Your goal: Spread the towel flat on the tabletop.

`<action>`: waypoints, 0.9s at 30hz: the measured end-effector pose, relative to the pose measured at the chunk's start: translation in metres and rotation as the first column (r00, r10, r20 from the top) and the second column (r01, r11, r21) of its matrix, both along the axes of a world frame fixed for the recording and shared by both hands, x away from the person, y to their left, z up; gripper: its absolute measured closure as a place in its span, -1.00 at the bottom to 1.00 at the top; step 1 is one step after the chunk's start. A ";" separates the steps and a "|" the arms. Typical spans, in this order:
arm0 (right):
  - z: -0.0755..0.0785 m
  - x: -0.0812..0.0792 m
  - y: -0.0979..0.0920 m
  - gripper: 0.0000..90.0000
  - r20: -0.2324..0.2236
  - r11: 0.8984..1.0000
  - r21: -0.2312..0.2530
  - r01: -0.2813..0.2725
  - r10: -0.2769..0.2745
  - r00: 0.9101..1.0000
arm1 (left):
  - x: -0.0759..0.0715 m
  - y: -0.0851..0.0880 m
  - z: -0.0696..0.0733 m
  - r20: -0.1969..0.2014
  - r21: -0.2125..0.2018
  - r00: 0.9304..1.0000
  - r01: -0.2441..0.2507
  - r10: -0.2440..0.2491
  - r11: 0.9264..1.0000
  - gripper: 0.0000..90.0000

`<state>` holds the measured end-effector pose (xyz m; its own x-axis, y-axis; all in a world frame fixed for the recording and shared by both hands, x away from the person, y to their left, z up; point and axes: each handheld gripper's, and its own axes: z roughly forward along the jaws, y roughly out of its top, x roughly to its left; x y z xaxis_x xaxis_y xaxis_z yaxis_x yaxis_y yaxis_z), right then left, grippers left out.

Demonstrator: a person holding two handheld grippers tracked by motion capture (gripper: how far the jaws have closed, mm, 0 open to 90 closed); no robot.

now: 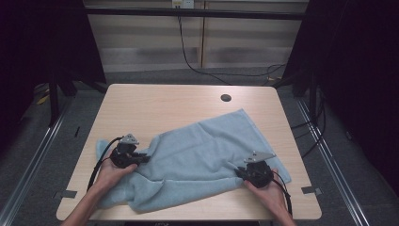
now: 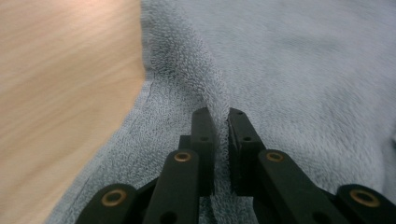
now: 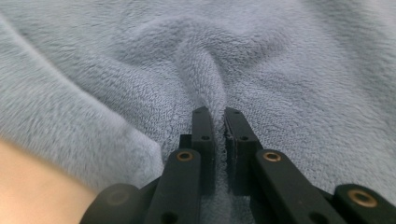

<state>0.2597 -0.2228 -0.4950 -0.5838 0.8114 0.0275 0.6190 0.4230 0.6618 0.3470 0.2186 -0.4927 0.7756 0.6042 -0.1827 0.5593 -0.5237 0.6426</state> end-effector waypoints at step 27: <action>0.012 0.117 0.029 0.30 0.096 0.986 0.164 0.028 -0.044 0.994 | -0.032 -0.011 0.023 -0.005 -0.217 0.994 0.105 -0.109 0.970 0.74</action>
<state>0.3770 -0.1933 -0.4827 -0.5605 0.8216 0.1040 0.5602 0.2836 0.7783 0.3147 0.2073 -0.4701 0.8293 0.4627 -0.3134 0.5193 -0.4306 0.7382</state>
